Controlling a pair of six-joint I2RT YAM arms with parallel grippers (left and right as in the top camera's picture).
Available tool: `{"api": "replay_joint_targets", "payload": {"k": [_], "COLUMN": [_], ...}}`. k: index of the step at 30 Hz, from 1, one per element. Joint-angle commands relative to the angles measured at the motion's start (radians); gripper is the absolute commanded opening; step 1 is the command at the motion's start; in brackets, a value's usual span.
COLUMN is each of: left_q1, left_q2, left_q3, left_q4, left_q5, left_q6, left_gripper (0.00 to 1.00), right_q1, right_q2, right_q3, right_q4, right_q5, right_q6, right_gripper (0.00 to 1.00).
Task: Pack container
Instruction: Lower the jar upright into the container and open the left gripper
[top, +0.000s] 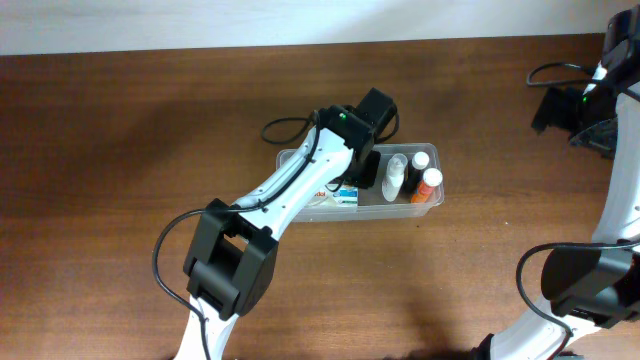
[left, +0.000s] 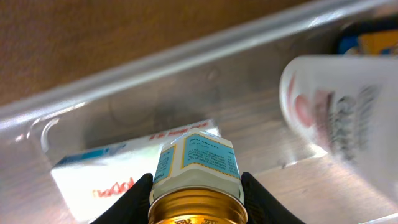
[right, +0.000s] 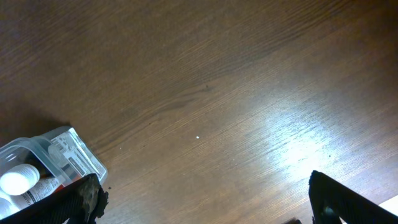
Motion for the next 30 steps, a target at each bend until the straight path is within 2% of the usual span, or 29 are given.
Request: {"api": "replay_joint_targets", "payload": {"k": [1,7,30], "left_q1": [0.003,0.013,0.030], "left_q2": [0.006,0.007,0.007], "left_q3": [0.010,-0.004,-0.061], "left_q4": [-0.044,-0.121,-0.087], "left_q5": [-0.084,-0.098,-0.056], "left_q6": [-0.018,-0.025,-0.046], "left_gripper": [0.40,0.40,0.41], "right_q1": [0.000,0.000,0.000], "right_q2": [0.006,0.006,0.006], "right_q3": [-0.005,-0.005,-0.005], "right_q4": [0.001,0.001,0.001], "right_q5": [0.012,0.012,0.012], "right_q6": [0.008,0.008,0.008], "right_gripper": [0.98,0.98,0.99]}}
